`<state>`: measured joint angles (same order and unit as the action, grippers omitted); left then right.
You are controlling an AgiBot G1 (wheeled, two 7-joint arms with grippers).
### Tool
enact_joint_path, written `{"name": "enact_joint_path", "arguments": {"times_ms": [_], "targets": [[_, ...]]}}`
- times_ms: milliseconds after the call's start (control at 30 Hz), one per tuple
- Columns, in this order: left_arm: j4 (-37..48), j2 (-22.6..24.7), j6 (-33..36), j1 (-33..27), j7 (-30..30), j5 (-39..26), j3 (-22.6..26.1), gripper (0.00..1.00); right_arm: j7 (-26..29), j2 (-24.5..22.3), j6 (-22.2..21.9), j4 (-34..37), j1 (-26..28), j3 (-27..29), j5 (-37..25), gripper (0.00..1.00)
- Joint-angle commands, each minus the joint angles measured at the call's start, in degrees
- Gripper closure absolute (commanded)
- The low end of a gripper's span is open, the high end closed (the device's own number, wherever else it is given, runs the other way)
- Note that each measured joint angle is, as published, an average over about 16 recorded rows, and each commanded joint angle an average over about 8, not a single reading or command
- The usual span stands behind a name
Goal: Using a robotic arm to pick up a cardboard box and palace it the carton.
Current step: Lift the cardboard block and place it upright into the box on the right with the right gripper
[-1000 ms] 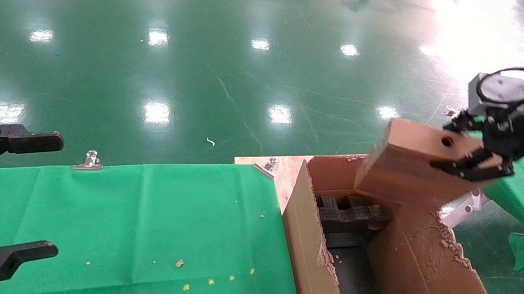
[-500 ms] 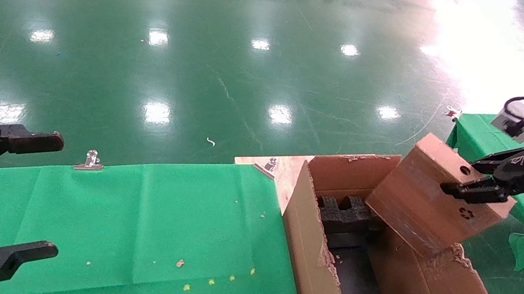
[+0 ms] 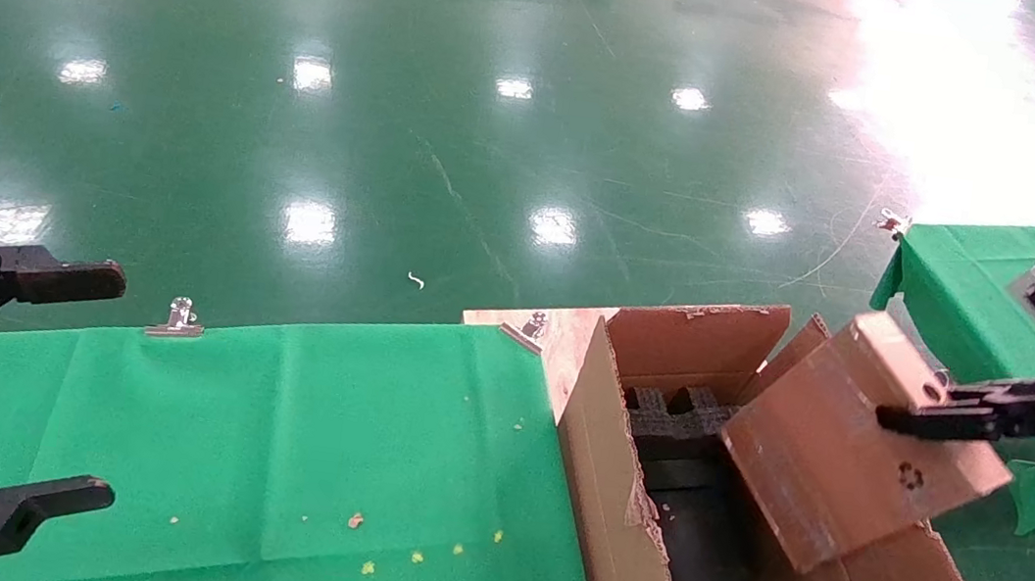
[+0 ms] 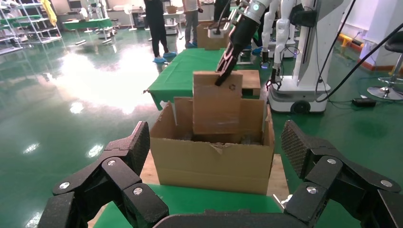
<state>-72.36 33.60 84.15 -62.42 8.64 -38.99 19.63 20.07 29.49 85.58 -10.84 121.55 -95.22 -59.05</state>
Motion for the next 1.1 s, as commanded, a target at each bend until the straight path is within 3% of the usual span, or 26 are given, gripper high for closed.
{"name": "enact_joint_path", "arguments": {"times_ms": [33,500,833,1100], "targets": [[0.00,0.00,0.00,0.00,0.00,0.00,0.00,0.00,1.29,-0.35,0.13,-0.61,-0.42,-0.19,-0.11,1.00],[0.01,0.00,-0.01,0.00,0.00,0.02,0.00,0.00,3.13,0.09,-0.89,-0.57,-0.97,-0.29,-0.09,1.00],[0.02,0.00,-0.01,0.00,-0.01,0.02,0.01,0.00,11.52,3.79,-7.61,-0.51,-3.89,-2.16,-2.69,1.00],[0.02,0.00,-0.01,-0.01,-0.01,0.03,0.01,0.00,18.76,4.52,-12.10,-5.38,-4.45,-3.69,-5.12,1.00]]}}
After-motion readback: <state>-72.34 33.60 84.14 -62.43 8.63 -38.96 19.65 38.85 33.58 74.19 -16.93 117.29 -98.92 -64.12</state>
